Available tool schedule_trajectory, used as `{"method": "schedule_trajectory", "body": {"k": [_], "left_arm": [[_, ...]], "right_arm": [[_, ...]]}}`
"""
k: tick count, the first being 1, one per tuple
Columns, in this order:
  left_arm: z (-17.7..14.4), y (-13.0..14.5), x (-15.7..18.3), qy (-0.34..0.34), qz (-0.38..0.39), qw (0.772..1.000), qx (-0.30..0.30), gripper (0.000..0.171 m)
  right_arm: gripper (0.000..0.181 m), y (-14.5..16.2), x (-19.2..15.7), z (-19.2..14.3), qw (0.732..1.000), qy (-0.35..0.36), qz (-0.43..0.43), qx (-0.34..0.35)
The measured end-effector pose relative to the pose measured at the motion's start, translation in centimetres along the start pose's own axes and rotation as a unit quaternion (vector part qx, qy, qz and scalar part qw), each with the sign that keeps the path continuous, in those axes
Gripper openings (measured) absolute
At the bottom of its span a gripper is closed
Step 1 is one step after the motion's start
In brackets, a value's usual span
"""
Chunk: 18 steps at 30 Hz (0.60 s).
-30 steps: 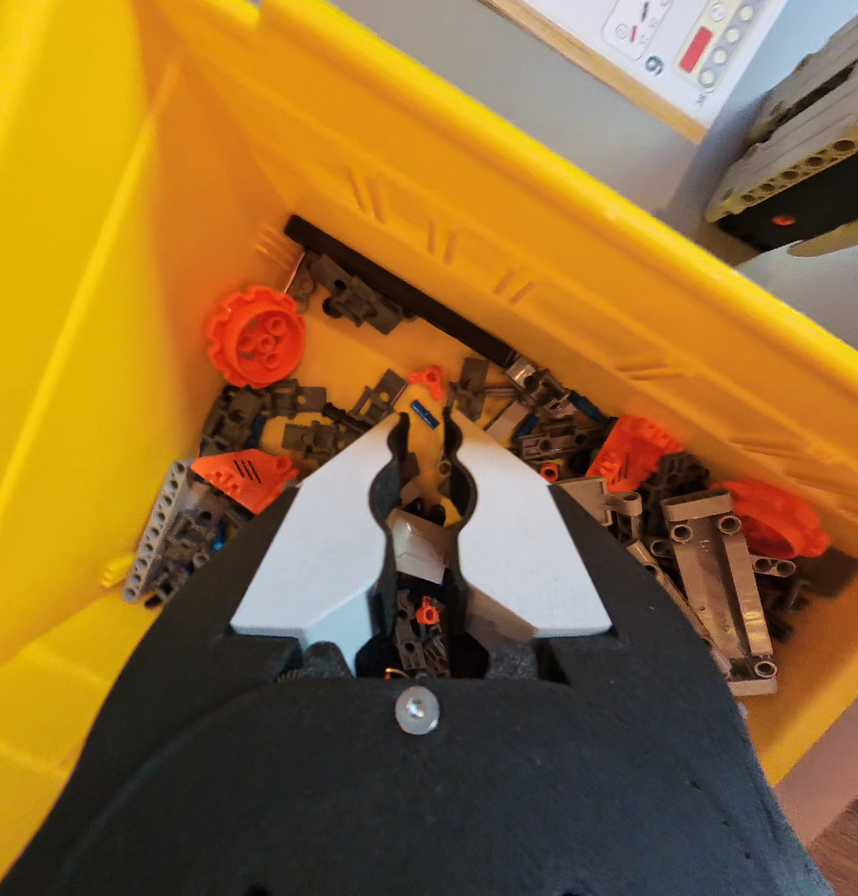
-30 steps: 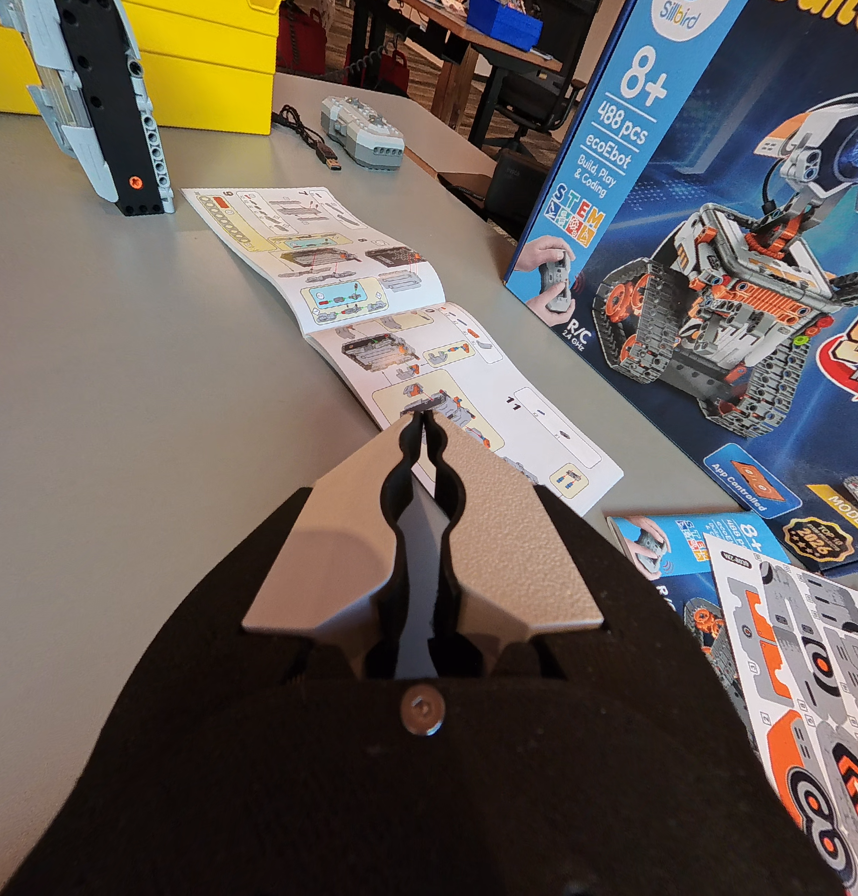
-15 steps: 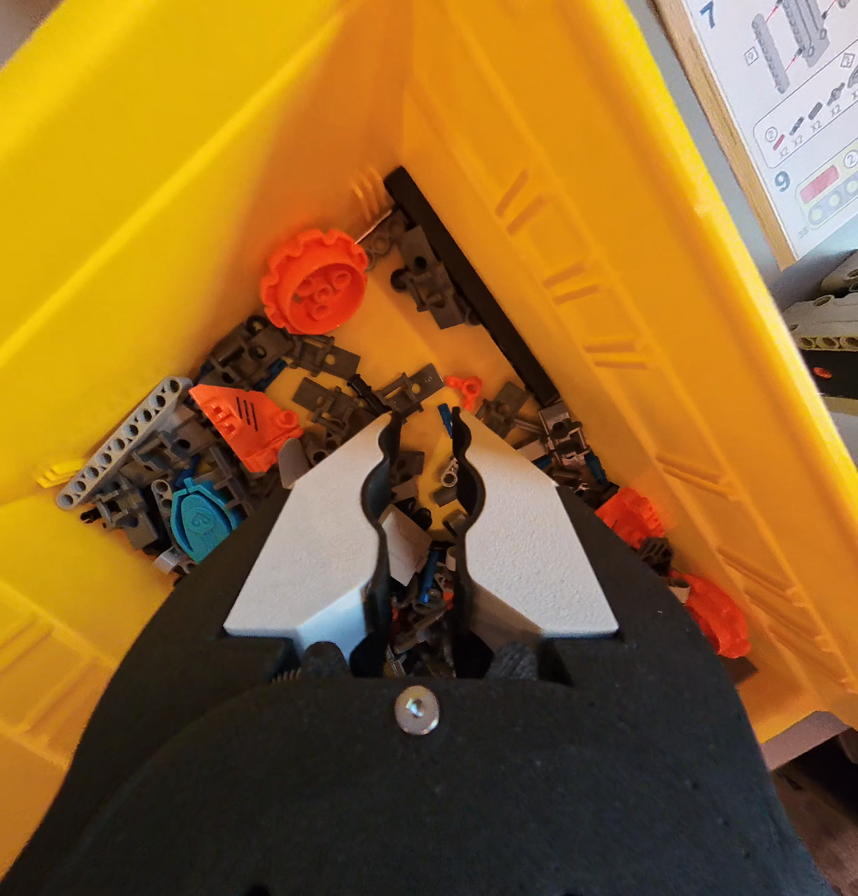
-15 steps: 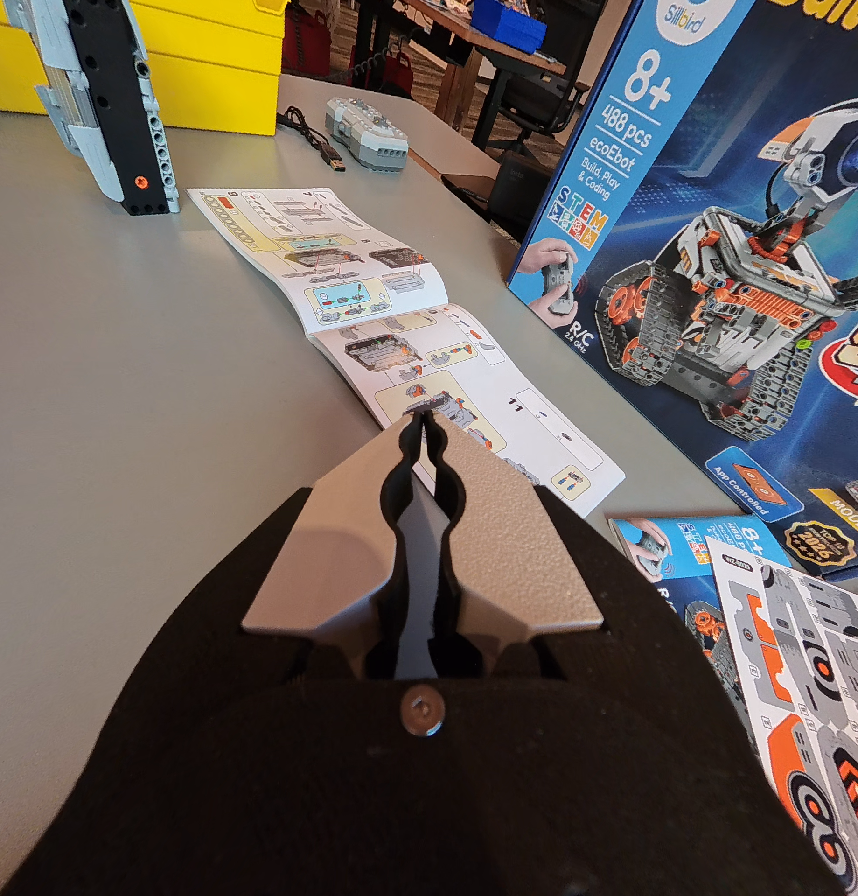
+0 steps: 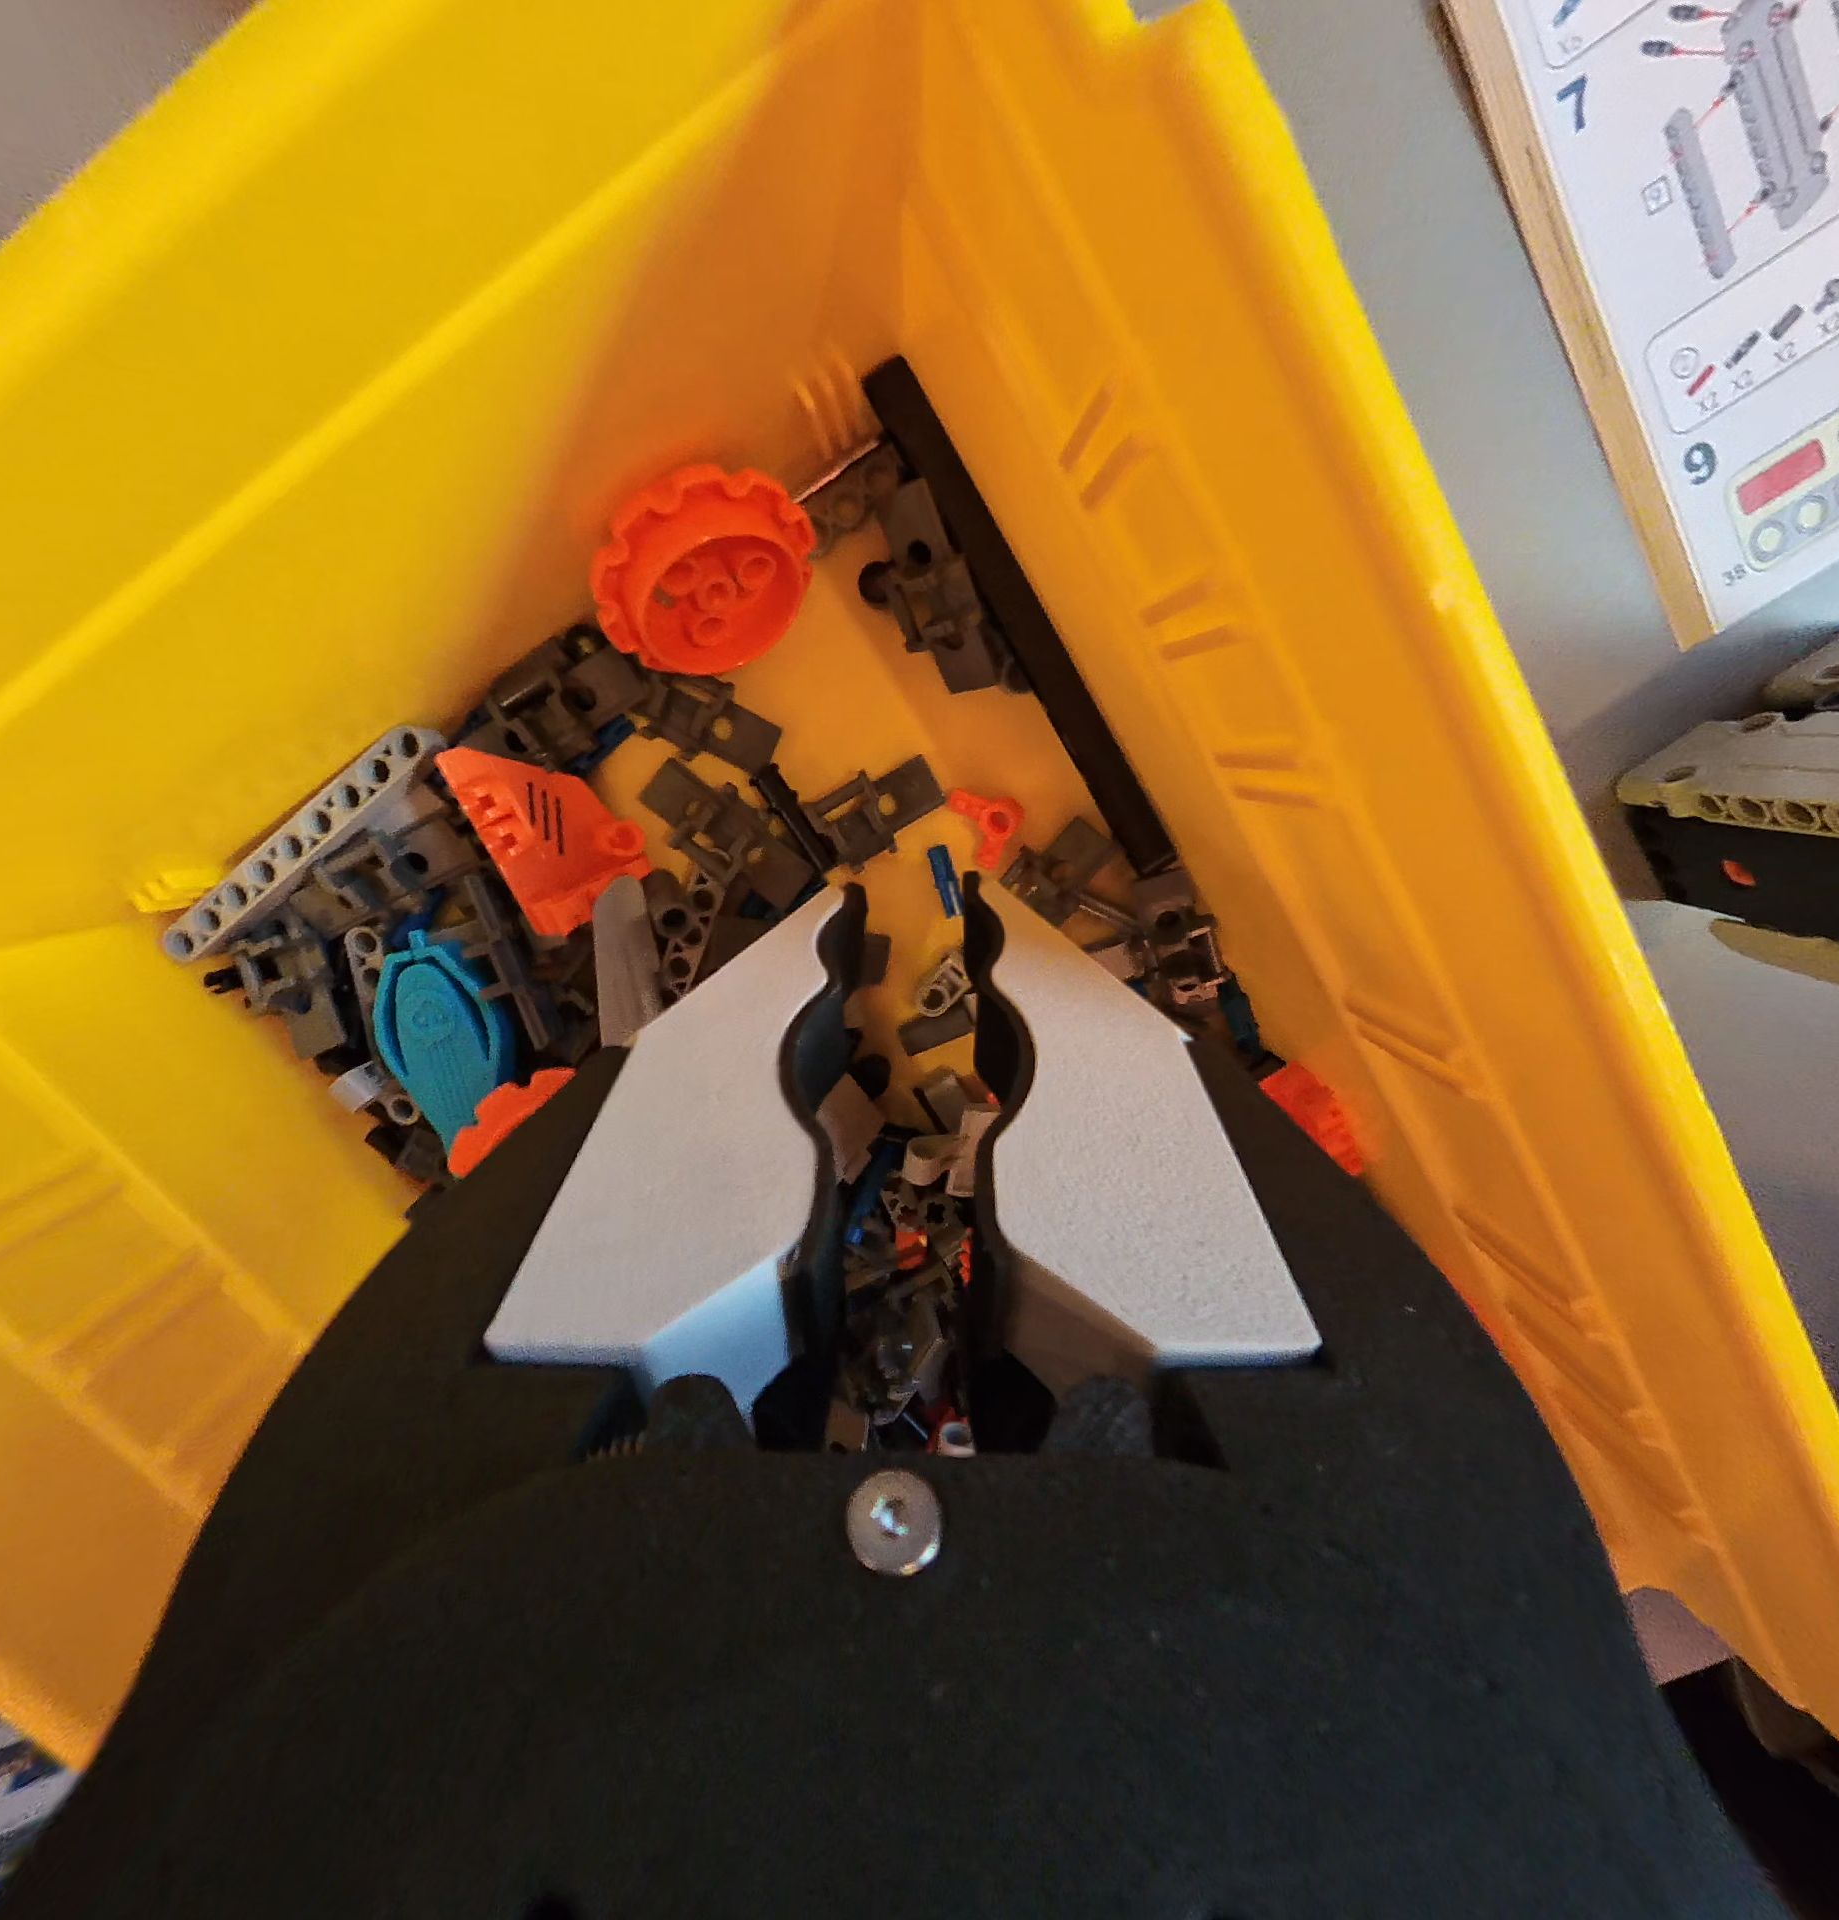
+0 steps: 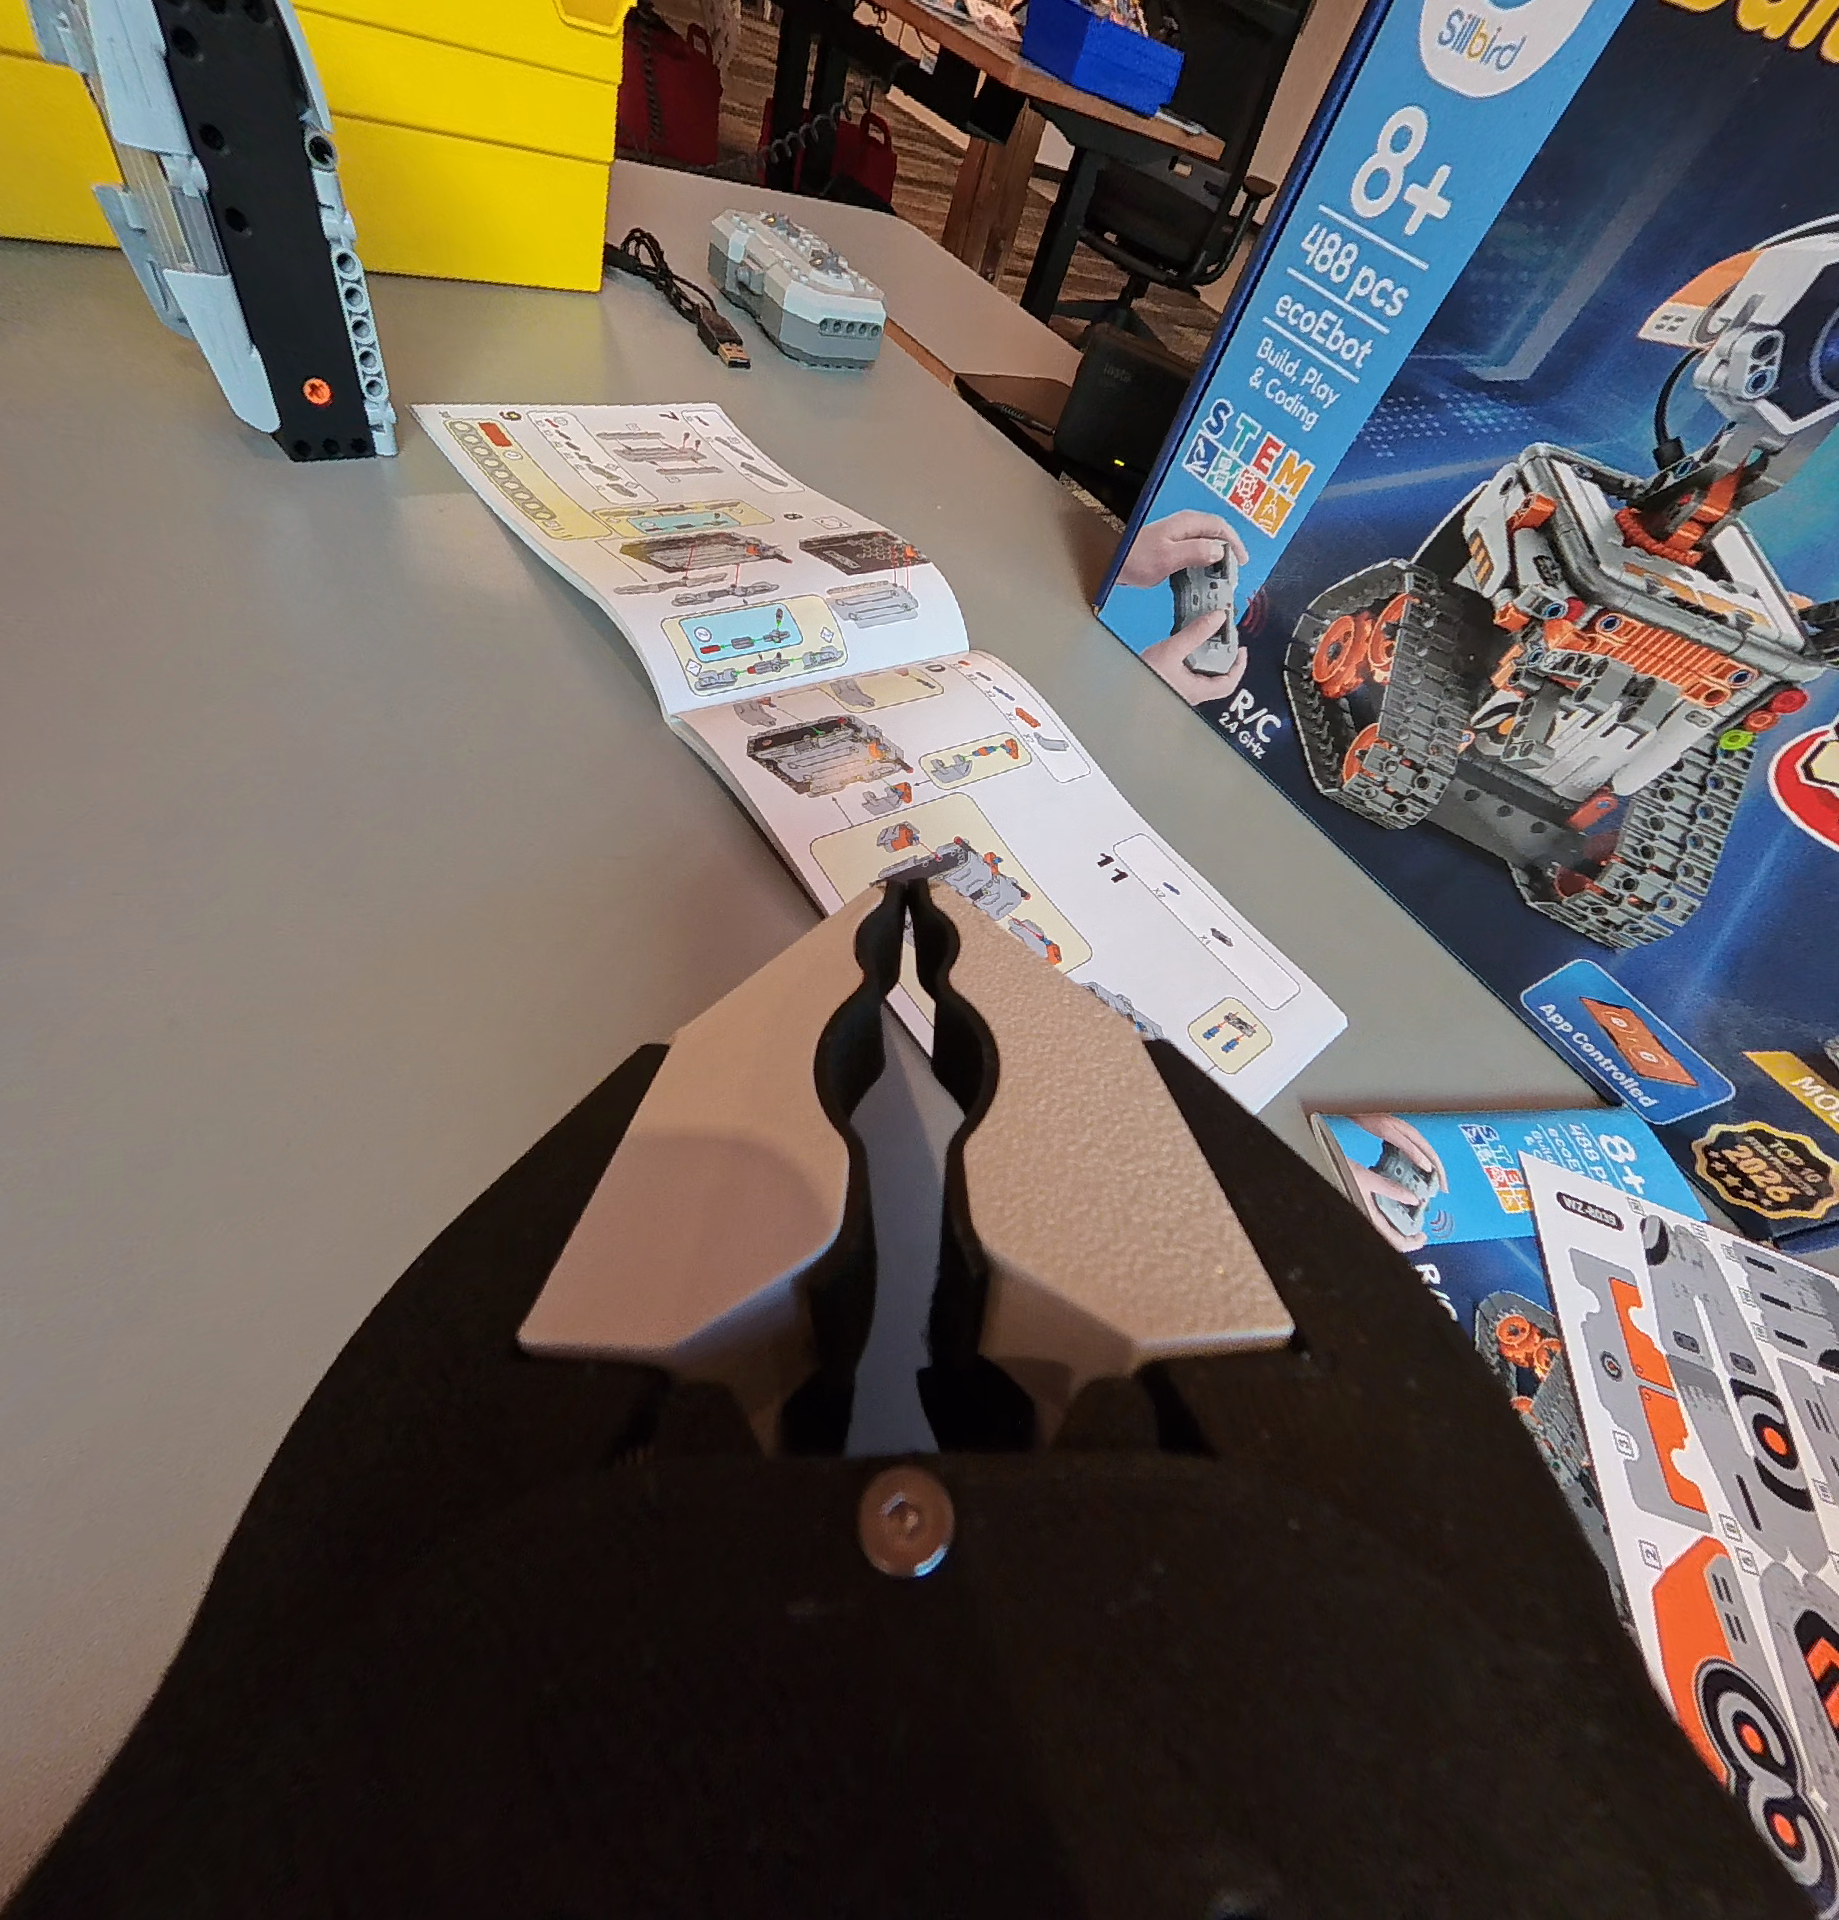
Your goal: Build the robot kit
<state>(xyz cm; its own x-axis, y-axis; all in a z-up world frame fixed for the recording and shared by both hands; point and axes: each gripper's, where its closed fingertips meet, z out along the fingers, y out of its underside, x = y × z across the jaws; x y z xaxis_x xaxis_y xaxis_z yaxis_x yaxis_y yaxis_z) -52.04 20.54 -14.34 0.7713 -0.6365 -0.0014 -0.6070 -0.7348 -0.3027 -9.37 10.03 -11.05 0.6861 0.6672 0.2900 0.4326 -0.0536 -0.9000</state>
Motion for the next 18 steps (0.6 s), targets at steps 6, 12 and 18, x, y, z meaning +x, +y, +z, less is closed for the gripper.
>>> {"method": "schedule_trajectory", "body": {"k": [6,12,18], "left_arm": [[0.6,0.5,-0.3,-0.006,-0.021,1.0,-0.021,0.017],[1.4,0.6,0.4,0.02,-0.036,0.999,-0.027,0.017],[1.9,1.0,-0.2,-0.009,-0.025,0.999,-0.039,0.017]], "right_arm": [[0.0,-0.1,-0.1,0.0,1.0,-0.003,0.0,0.002],[0.0,-0.1,-0.2,0.0,1.0,-0.002,-0.001,0.001],[0.0,0.0,-0.2,0.0,1.0,-0.003,-0.001,0.0]]}}
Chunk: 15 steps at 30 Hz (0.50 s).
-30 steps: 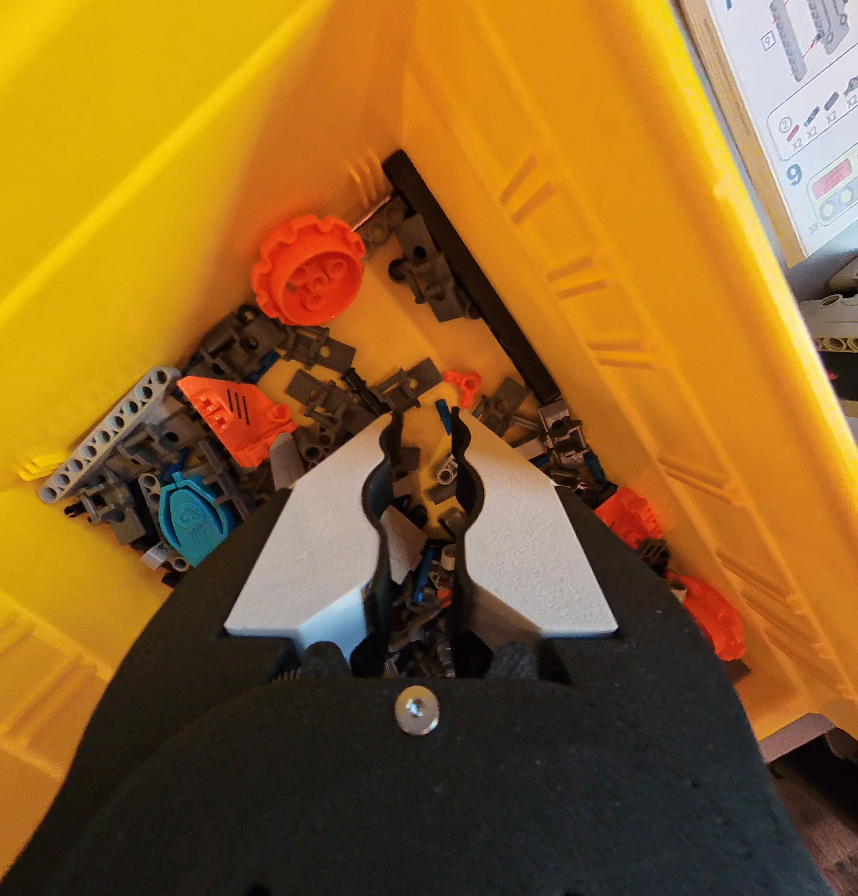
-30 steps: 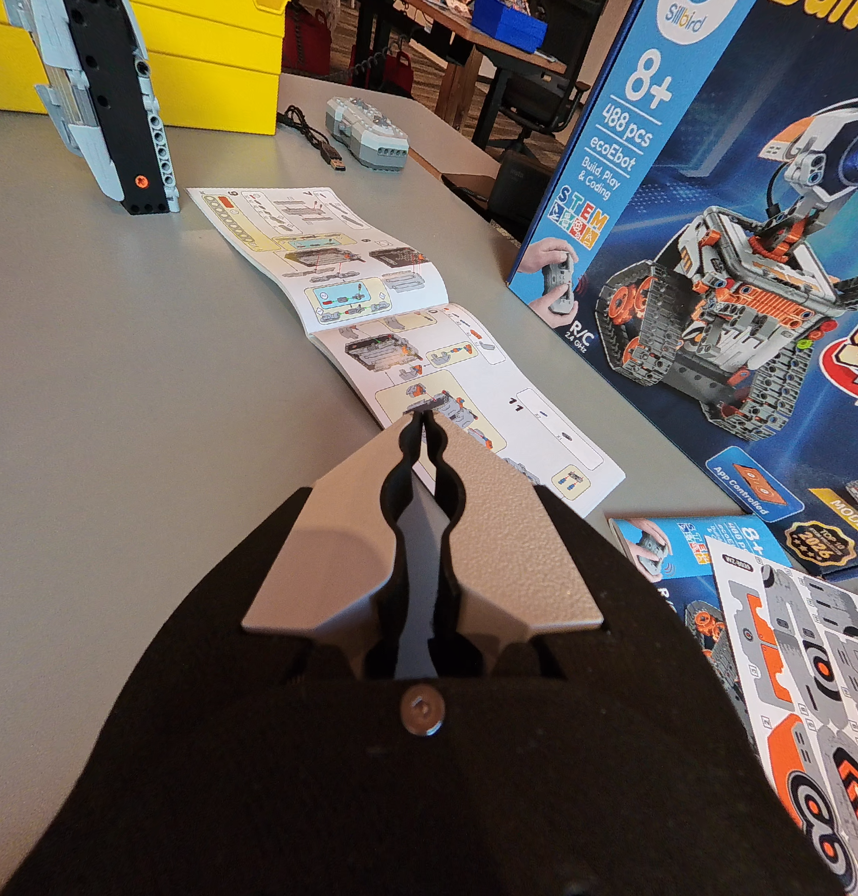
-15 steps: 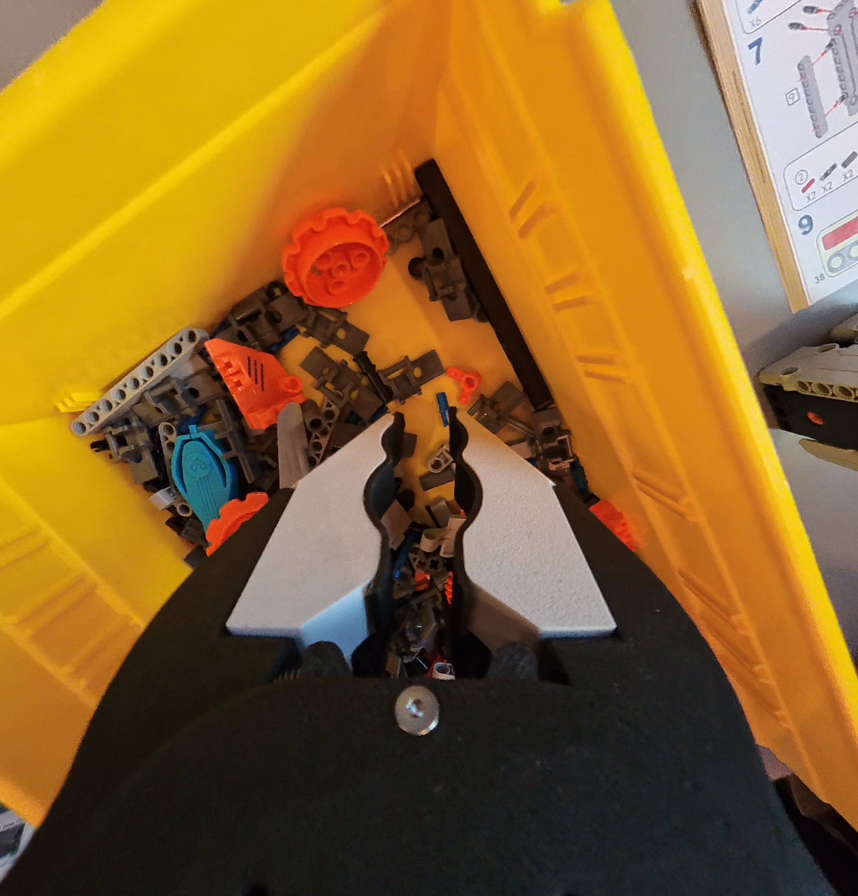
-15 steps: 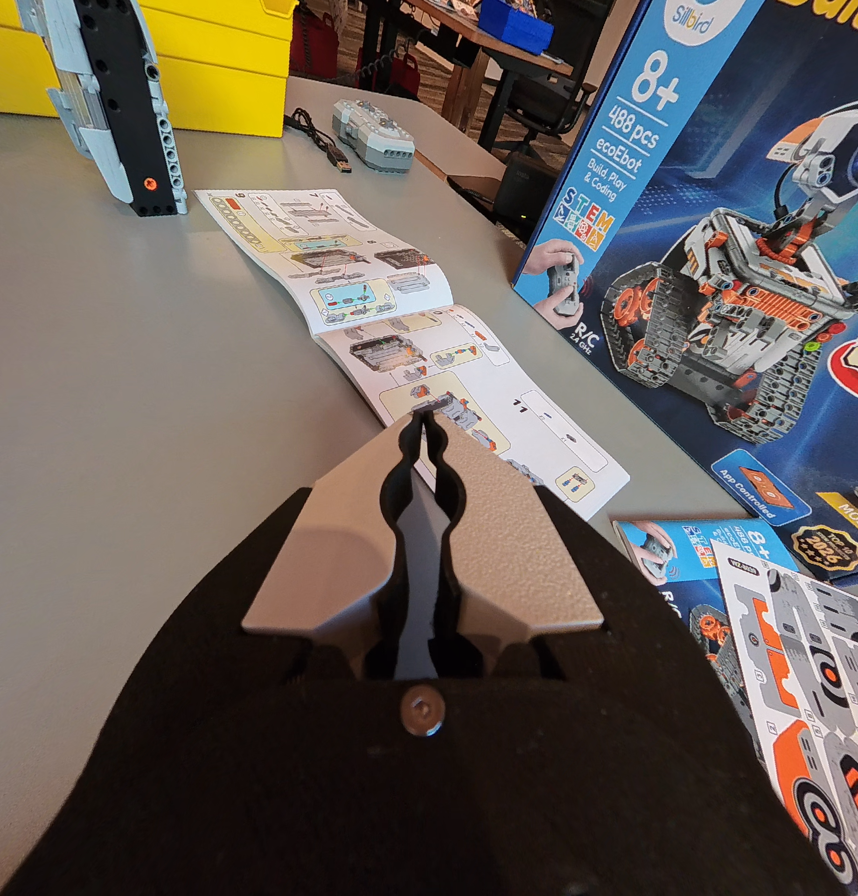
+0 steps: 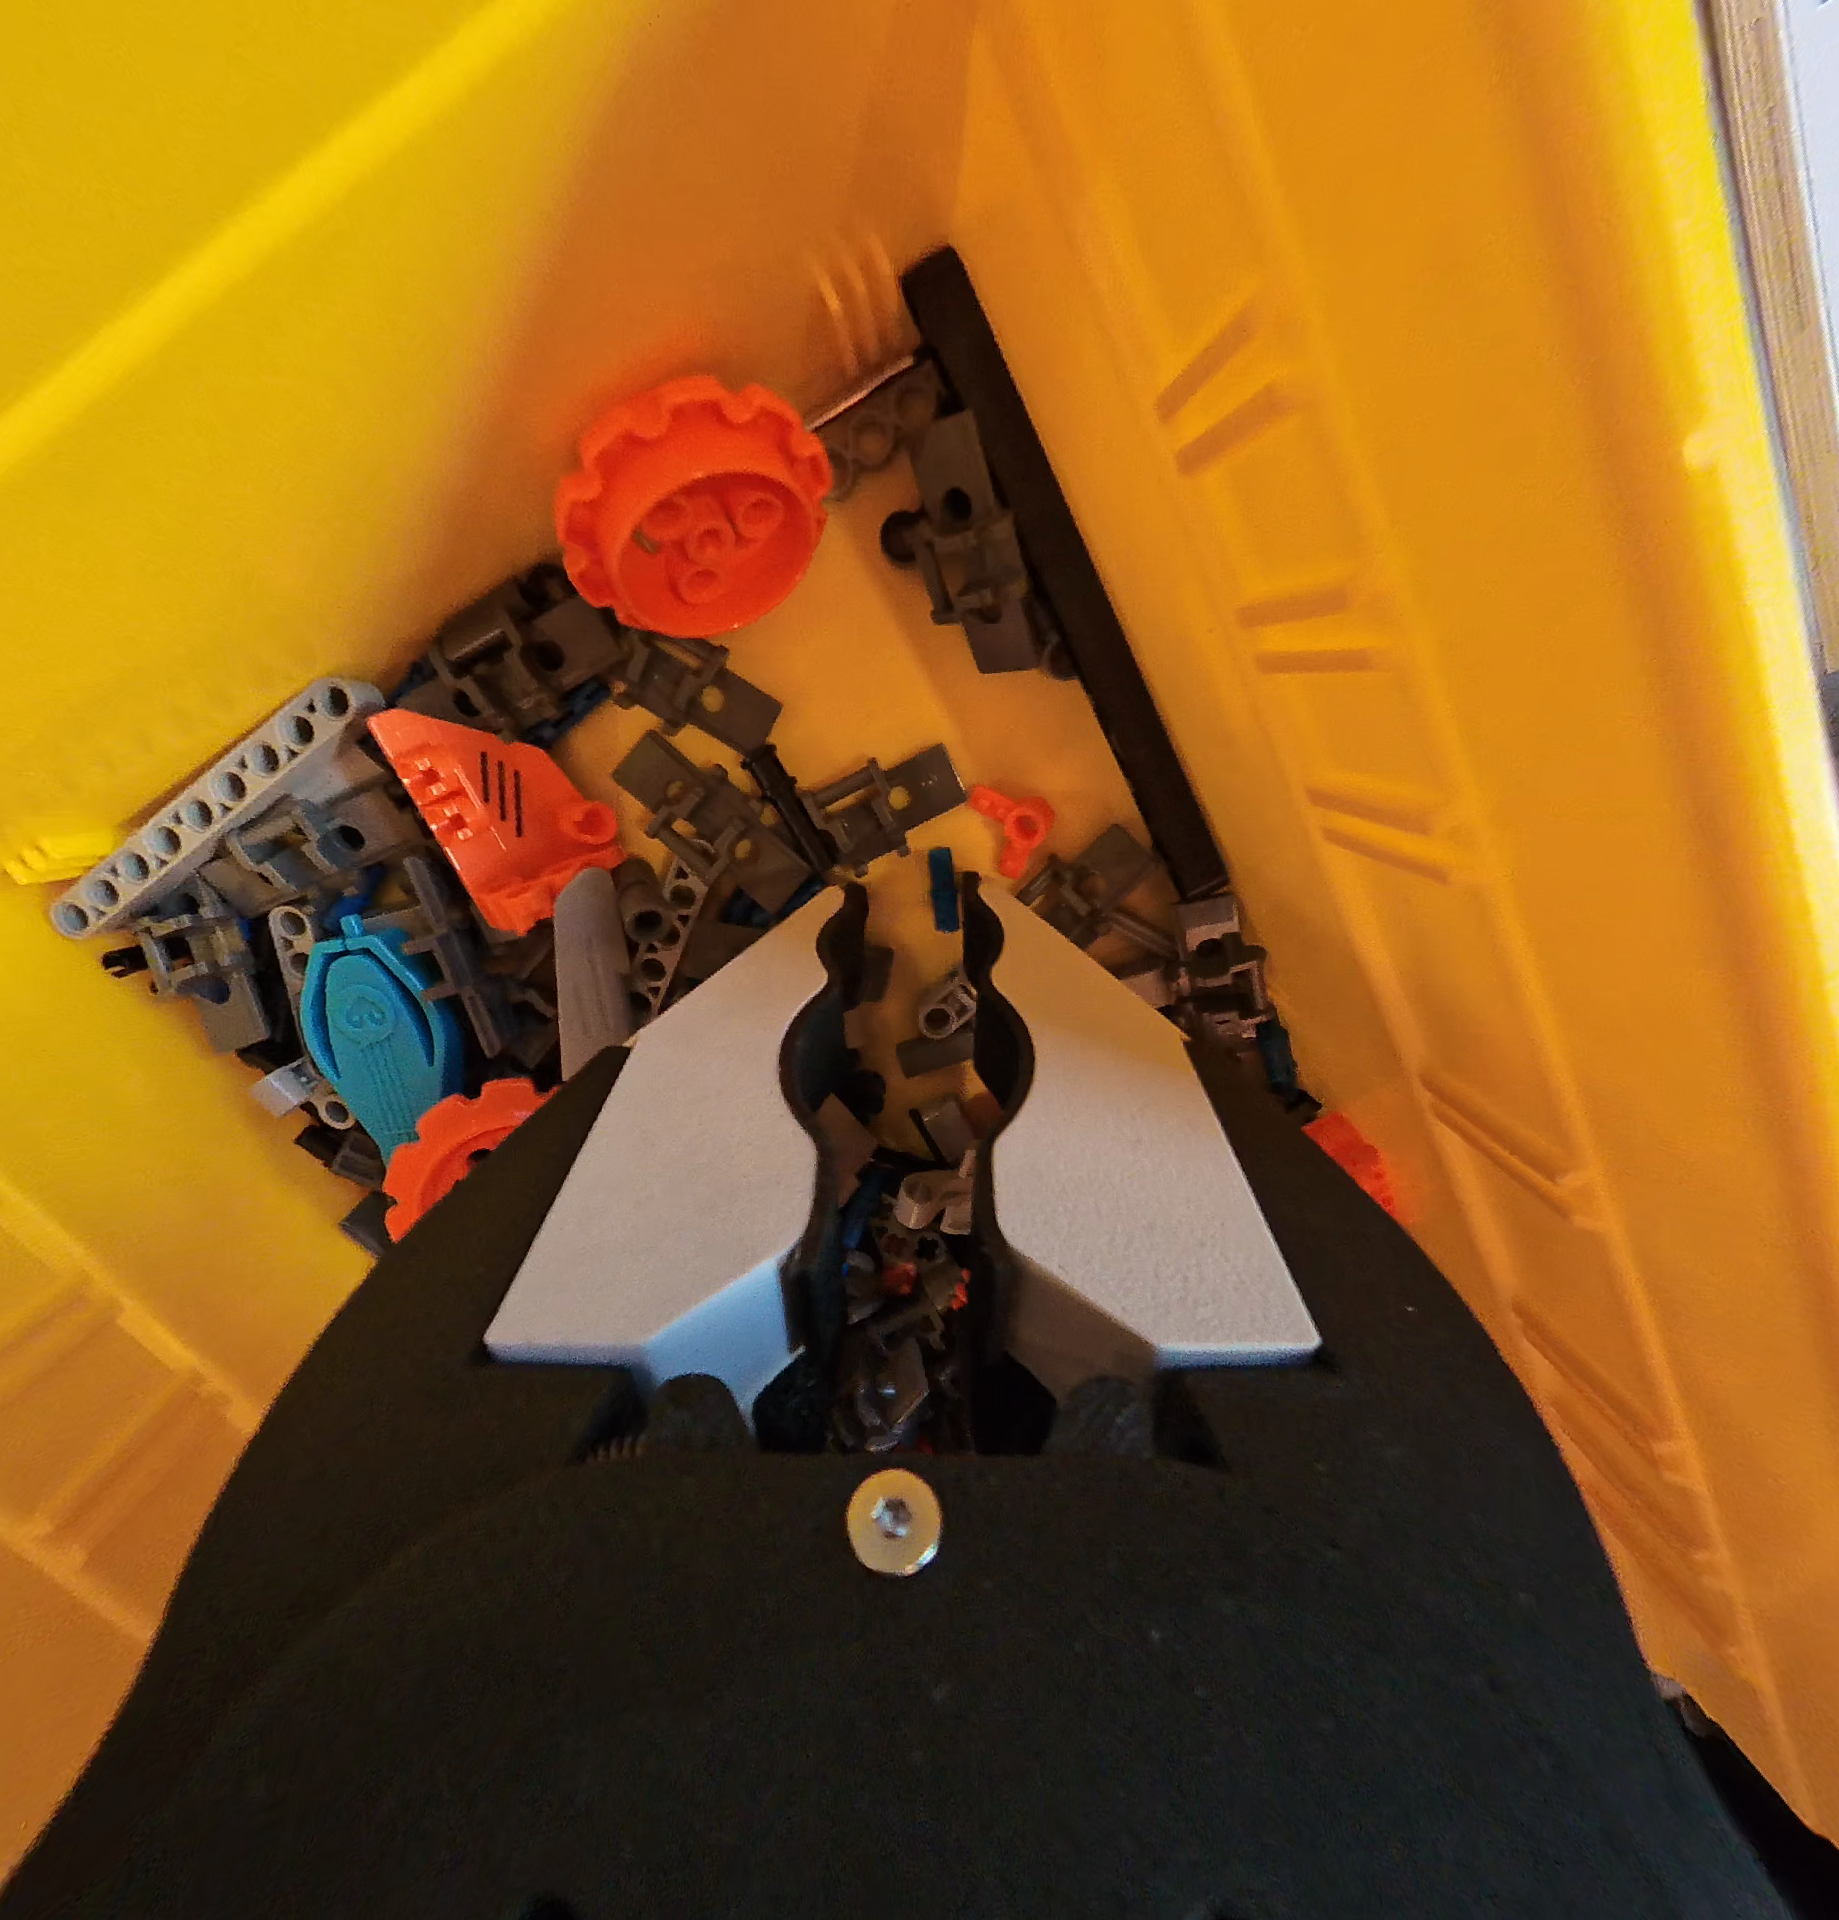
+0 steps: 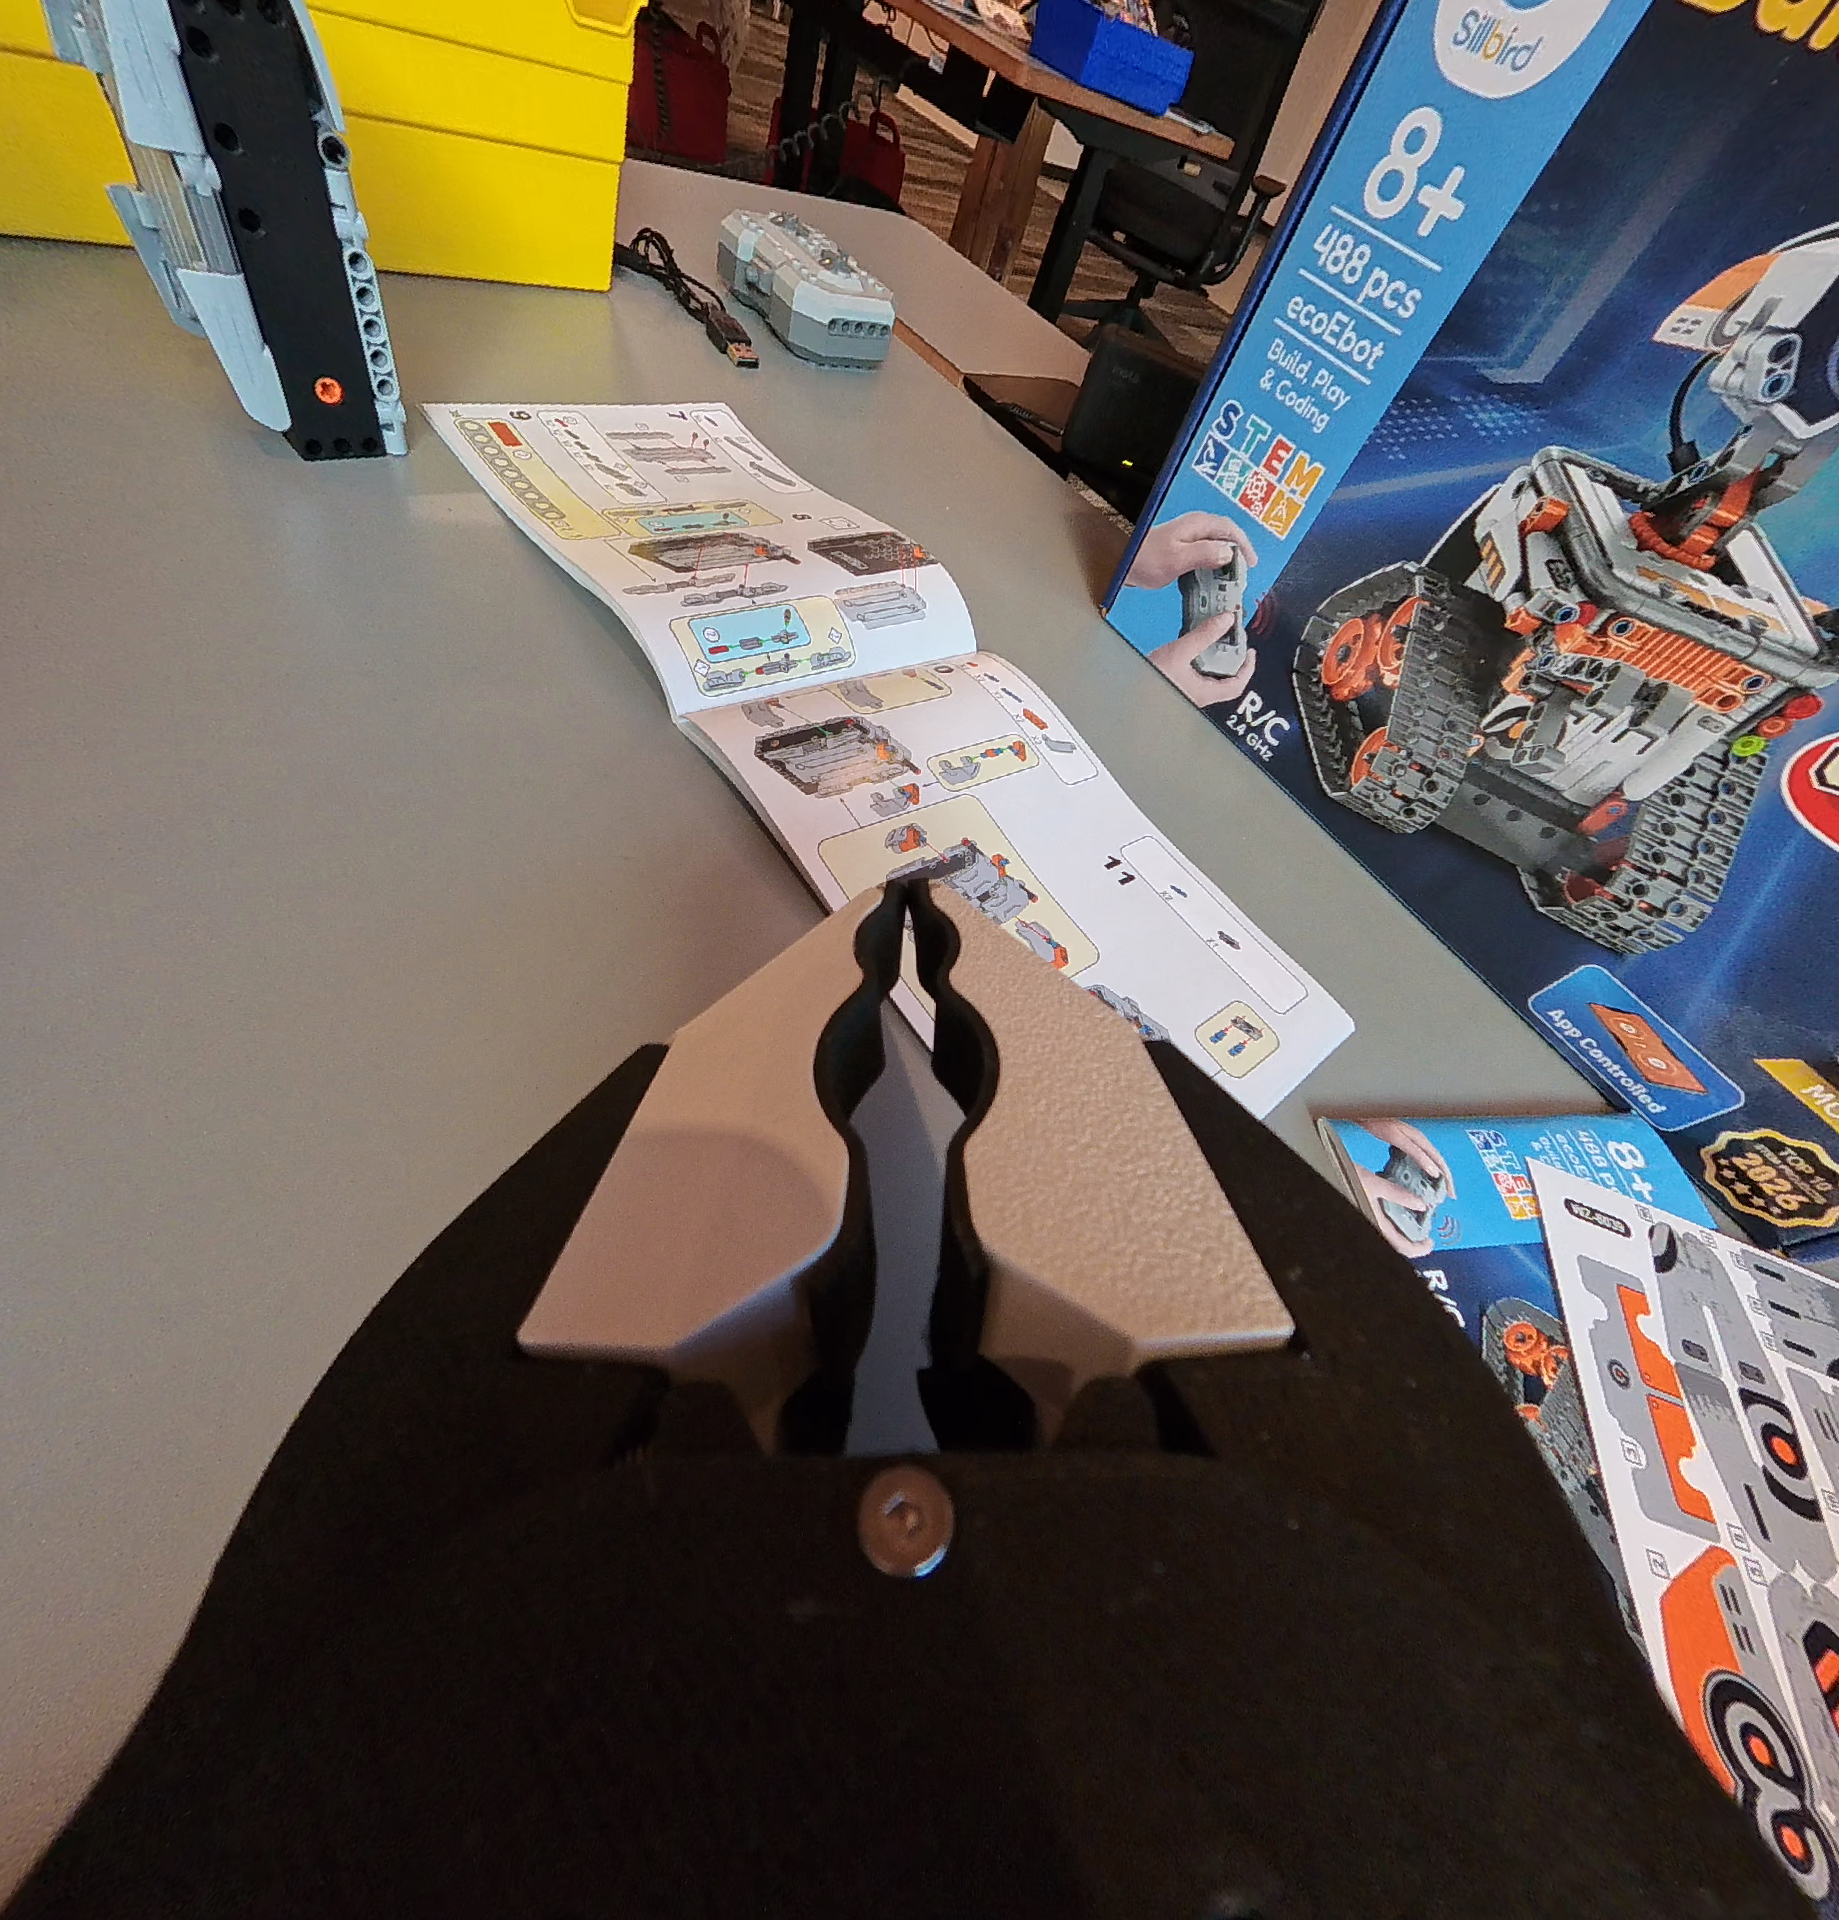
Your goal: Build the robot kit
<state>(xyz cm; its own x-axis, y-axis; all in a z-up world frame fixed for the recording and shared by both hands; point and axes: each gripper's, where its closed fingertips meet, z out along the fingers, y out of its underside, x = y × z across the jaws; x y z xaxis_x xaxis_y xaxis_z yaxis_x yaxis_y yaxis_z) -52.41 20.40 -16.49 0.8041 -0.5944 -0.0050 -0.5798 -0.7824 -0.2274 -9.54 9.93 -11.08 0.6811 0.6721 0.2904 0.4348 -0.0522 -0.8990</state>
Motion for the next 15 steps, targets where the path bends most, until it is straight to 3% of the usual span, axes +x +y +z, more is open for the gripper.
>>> {"method": "schedule_trajectory", "body": {"k": [15], "left_arm": [[0.06,-0.08,0.14,-0.008,0.006,1.0,-0.014,0.004]], "right_arm": [[0.0,-0.28,-0.27,-0.08,1.0,-0.009,0.001,0.005]]}}
